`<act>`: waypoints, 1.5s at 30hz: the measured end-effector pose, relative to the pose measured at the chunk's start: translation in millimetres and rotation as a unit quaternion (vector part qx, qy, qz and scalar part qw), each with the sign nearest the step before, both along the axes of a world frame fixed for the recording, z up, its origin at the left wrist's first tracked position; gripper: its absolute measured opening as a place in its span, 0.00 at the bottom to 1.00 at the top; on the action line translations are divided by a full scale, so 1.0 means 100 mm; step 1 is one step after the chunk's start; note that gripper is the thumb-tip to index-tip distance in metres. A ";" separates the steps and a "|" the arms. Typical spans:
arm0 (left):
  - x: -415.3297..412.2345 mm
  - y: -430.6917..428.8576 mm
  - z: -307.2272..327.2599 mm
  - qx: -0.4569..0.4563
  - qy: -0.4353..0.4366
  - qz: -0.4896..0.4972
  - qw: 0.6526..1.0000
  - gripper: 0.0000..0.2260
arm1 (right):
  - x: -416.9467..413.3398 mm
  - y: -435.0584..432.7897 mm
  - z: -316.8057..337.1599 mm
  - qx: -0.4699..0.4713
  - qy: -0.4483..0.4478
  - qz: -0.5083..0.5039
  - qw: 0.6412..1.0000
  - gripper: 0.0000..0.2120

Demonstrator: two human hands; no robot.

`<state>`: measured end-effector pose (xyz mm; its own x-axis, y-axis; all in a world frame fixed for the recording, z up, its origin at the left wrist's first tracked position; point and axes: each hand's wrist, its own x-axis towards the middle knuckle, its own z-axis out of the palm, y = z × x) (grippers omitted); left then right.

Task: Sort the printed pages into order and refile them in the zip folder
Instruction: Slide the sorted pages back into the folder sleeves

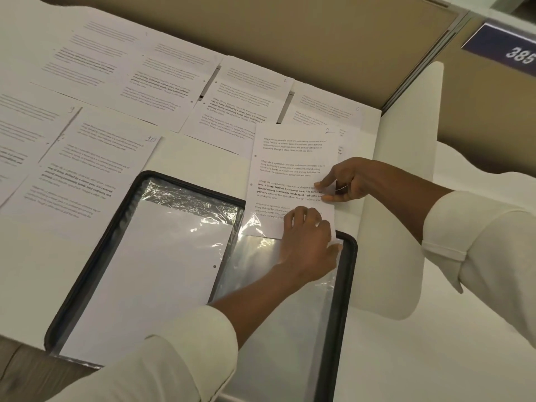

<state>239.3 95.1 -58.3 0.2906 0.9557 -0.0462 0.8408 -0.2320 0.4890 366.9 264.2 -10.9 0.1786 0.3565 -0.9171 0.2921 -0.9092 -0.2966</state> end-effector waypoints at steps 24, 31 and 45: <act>-0.25 0.35 -0.05 0.039 -0.082 0.192 0.977 0.10 | -0.04 -0.22 0.13 -0.003 0.005 -0.028 1.000 0.20; -1.04 0.94 -0.03 -0.043 -0.038 0.256 0.965 0.17 | -0.06 -0.36 0.13 0.015 0.002 -0.065 0.998 0.22; -1.22 1.36 0.14 -0.243 -0.191 0.267 0.913 0.13 | -0.04 -0.65 0.07 0.046 -0.009 -0.128 0.991 0.32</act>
<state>117.4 230.9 -44.7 -0.1278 0.8596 -0.4947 0.5172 0.4834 0.7063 362.9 199.1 -4.2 0.2902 0.3802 -0.8782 0.0625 -0.9233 -0.3790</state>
